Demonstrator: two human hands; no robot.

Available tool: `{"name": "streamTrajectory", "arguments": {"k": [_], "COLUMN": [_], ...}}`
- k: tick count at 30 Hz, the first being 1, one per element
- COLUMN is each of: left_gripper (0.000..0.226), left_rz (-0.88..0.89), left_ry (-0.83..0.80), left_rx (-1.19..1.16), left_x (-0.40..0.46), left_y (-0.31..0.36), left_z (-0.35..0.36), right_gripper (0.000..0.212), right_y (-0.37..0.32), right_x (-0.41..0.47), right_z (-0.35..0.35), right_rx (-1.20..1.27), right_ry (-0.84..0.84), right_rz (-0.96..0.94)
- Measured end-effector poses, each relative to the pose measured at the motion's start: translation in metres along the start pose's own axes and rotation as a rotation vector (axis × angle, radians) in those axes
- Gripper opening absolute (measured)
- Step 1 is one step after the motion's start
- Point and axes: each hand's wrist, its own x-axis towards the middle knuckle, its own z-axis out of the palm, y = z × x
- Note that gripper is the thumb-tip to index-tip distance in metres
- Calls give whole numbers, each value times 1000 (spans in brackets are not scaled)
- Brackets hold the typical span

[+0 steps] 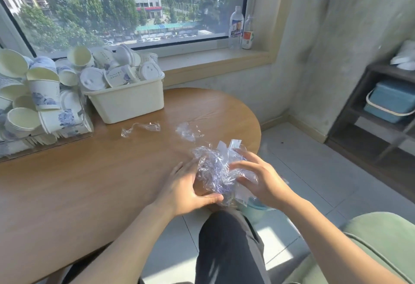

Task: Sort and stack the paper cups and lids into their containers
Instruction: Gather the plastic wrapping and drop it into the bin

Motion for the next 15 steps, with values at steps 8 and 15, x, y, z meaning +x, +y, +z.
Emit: {"name": "streamTrajectory", "arguments": {"k": [8, 15], "left_gripper": [123, 123], "left_rz": [109, 185], "left_ry": [-113, -211], "left_rx": [0, -21], "left_x": [38, 57], "left_y": [88, 150], "left_z": [48, 106], "right_gripper": [35, 40], "right_y": [52, 91], "right_x": [-72, -132], "right_z": [-62, -101], "right_rx": [-18, -34], "right_ry": [133, 177], "right_rz": [123, 246]}}
